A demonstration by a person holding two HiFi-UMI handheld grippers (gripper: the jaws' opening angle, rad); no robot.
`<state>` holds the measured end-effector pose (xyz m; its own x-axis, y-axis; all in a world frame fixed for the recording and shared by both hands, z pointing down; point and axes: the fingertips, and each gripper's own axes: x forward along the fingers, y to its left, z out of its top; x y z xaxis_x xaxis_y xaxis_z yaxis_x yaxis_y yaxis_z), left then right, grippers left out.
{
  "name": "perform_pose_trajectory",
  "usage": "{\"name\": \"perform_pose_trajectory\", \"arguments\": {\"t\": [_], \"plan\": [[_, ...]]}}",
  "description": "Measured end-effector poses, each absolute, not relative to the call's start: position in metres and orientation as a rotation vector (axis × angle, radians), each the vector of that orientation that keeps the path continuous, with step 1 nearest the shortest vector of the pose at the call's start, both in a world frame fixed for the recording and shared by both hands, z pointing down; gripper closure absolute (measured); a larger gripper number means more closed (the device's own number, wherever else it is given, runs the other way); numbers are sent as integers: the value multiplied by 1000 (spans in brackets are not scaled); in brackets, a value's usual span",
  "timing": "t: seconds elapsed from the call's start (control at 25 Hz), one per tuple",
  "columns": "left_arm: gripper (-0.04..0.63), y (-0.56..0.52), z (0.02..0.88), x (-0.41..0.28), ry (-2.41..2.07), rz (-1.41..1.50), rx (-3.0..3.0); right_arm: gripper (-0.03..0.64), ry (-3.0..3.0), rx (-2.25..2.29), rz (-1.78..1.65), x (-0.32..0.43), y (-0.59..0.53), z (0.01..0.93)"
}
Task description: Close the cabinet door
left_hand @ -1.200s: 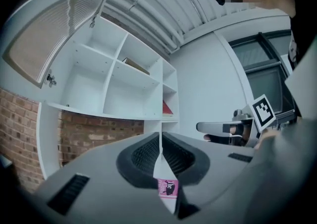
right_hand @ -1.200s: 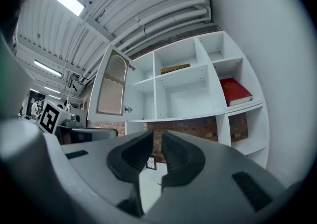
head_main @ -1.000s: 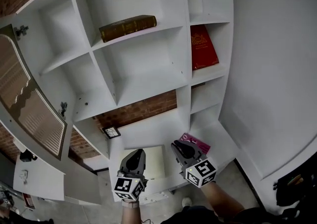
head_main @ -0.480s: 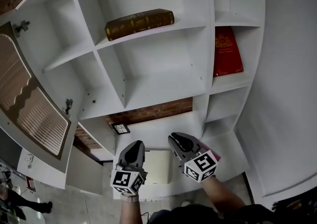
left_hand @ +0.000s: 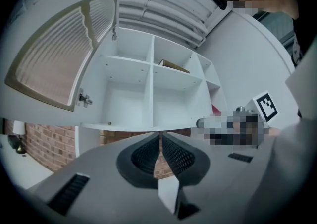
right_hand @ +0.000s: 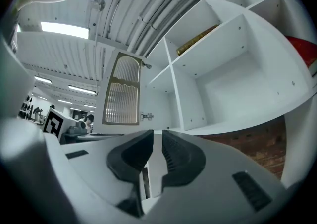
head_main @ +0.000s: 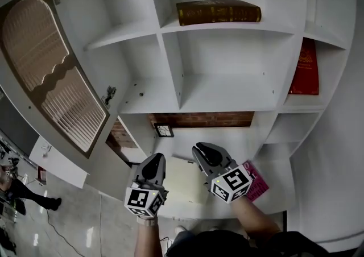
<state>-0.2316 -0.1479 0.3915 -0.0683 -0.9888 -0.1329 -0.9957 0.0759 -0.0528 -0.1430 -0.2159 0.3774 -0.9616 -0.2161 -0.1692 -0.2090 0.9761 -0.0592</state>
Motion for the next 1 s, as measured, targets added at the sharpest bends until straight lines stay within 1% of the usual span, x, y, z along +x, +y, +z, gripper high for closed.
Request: {"name": "perform_pose_trajectory", "arguments": {"t": [0.44,1.0], "plan": [[584,-51,386,-324,2457,109,-1746,561,2975,-12,-89,-239,-156,371],[584,51,405,-382,2668,102,-1478,561,2984,243,-141,-315,-87,376]]}}
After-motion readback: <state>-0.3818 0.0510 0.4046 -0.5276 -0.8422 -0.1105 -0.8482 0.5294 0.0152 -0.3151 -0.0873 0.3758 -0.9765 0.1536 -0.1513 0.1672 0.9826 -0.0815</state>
